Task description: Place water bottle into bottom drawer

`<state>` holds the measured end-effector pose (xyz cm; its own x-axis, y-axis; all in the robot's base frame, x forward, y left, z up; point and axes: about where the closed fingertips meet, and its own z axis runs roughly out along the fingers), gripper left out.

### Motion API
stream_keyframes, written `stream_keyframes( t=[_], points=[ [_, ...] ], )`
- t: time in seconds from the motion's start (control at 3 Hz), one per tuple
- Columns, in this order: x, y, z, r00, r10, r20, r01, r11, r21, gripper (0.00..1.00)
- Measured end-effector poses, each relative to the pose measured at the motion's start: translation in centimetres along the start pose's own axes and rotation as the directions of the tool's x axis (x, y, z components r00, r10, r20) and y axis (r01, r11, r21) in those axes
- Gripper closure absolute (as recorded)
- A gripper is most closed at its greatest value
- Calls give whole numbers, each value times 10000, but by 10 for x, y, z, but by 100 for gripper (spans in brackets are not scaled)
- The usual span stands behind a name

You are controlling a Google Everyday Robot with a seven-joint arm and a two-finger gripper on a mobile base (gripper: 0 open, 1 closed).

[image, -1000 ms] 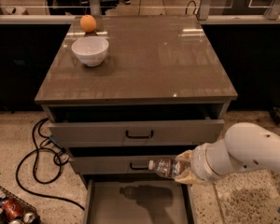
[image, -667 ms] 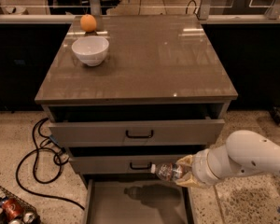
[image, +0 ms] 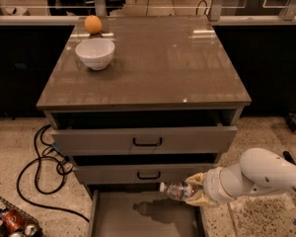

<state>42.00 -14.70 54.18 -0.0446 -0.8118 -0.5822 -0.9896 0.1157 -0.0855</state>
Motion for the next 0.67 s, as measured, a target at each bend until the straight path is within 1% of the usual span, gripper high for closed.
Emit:
stream_keyframes(
  t=[0.33, 0.67],
  points=[
    [13, -8, 25, 9998, -53, 186, 57, 9998, -214, 100],
    [33, -12, 62, 9997, -122, 214, 133, 9986, -513, 100]
  ],
)
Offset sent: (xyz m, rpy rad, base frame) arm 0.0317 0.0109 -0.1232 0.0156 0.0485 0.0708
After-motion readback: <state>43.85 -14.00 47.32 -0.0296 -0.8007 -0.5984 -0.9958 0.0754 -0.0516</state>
